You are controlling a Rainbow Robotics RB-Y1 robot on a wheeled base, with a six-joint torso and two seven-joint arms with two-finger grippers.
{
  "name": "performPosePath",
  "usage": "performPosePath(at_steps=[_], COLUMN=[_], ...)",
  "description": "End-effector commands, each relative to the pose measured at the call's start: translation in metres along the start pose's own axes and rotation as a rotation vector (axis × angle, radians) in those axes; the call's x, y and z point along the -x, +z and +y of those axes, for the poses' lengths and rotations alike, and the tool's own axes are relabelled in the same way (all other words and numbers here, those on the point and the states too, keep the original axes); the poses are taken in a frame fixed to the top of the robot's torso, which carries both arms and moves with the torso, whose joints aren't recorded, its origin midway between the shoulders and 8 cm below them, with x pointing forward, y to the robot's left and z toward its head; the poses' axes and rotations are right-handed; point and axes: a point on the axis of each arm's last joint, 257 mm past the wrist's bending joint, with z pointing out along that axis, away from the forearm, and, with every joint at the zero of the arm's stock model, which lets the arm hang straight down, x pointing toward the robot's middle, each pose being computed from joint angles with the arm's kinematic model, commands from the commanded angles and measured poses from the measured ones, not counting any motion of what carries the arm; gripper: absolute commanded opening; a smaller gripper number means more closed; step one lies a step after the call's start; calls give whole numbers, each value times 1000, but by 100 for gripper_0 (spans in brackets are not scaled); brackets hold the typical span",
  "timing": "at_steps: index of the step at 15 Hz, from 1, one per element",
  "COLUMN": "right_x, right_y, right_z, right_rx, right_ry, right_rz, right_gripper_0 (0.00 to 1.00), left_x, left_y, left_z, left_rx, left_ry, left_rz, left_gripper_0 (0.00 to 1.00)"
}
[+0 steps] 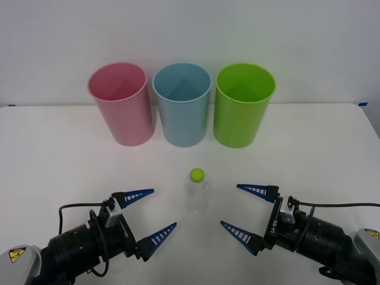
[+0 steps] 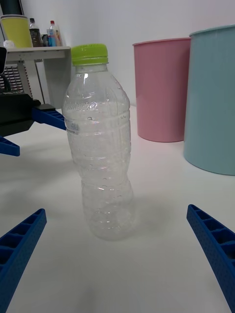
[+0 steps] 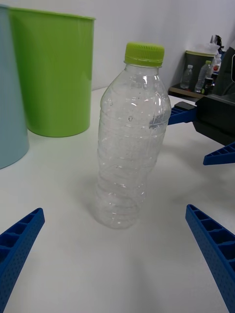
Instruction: Put cans in the blue bin and PET bottles in the pink bin and trash in the green bin.
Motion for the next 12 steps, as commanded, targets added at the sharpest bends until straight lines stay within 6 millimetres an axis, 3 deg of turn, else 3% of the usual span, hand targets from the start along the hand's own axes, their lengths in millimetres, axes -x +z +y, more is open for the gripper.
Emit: performPosePath(at_steps=[1,12], right_x=[0,0], right_y=[0,0], right_z=[0,0], right_rx=[0,0], right_ry=[0,0], right_rz=[0,0], right_gripper_0=[100,100], left_x=[0,0], left_y=[0,0], left_z=[0,0], left_rx=[0,0], left_ry=[0,0], left_rz=[0,0], left_gripper_0=[100,100])
